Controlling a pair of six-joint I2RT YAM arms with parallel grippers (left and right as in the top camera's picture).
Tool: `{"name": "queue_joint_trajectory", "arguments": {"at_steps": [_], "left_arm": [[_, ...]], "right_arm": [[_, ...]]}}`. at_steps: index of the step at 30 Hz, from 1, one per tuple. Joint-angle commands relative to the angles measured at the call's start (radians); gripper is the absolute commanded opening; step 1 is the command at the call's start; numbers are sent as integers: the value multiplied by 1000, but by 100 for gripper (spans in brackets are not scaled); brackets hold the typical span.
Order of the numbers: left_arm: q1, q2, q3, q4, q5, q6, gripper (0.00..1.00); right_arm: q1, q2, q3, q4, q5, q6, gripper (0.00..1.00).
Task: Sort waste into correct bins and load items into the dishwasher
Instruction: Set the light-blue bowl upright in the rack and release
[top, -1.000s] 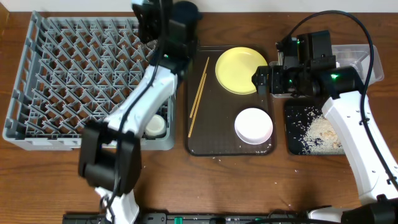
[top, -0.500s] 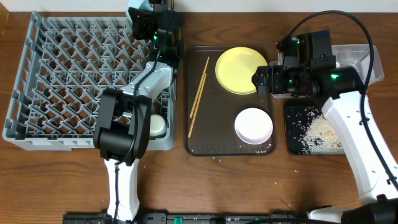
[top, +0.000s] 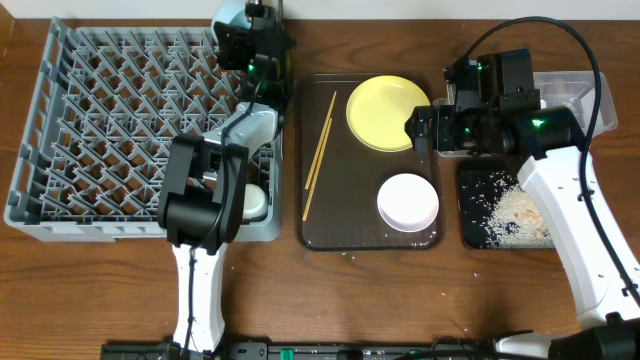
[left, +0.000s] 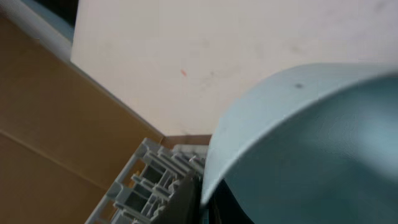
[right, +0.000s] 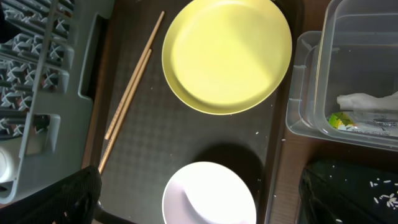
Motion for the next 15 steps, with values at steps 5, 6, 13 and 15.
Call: {"name": "queue_joint_trajectory", "arguments": {"at_steps": [5, 6, 13, 15], "left_arm": [[-2, 31, 9, -5, -4, -2, 7], [-9, 31, 9, -5, -9, -1, 7], [-58, 31, 9, -80, -19, -2, 15], [-66, 31, 9, -109, -31, -2, 24]], "right_arm": [[5, -1, 5, 1, 1, -5, 99], [5, -1, 5, 1, 1, -5, 99], [5, -1, 5, 1, 1, -5, 99], [5, -1, 5, 1, 1, -5, 99]]}}
